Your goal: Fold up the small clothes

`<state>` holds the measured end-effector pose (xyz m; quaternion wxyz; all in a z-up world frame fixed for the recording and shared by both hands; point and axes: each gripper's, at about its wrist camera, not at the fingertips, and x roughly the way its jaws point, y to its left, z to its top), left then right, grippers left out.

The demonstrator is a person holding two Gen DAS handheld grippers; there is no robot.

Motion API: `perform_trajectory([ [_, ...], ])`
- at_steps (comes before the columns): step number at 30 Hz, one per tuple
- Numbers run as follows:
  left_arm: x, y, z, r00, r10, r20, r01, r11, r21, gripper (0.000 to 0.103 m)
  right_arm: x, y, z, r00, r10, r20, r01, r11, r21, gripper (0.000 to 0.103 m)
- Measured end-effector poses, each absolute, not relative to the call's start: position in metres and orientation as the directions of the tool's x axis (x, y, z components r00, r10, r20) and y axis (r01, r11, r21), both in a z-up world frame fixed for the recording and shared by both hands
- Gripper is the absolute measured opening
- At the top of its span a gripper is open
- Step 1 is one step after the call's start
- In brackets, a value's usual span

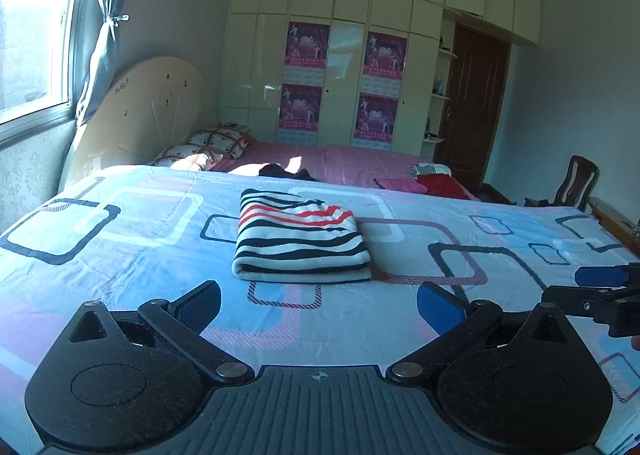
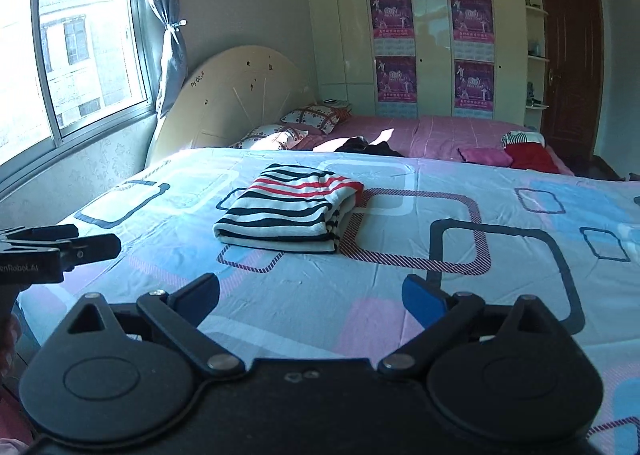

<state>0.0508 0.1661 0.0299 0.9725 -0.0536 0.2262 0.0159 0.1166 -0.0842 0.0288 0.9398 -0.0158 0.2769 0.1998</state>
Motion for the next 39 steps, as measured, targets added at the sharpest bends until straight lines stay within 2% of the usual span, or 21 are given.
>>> perform_trajectory([
  [8,-0.047,0.148,0.053,0.923,0.034,-0.383,-0.080,0.991,-0.104,0.103,0.045,-0.088,0.052,0.808,0.365,-0.463,-0.390,0.920,0.044,0.098],
  [14,-0.076,0.139,0.058,0.928,0.033,-0.372,-0.074,0.993,-0.095,0.103,0.016,-0.084,0.057,0.812,0.376,-0.447,-0.408,0.913,0.026,0.098],
  [39,-0.062,0.123,0.073,0.941,-0.013,-0.338,-0.019,0.996,-0.090,0.103,0.010,-0.088,0.064,0.843,0.351,-0.407,-0.368,0.929,0.039,0.098],
])
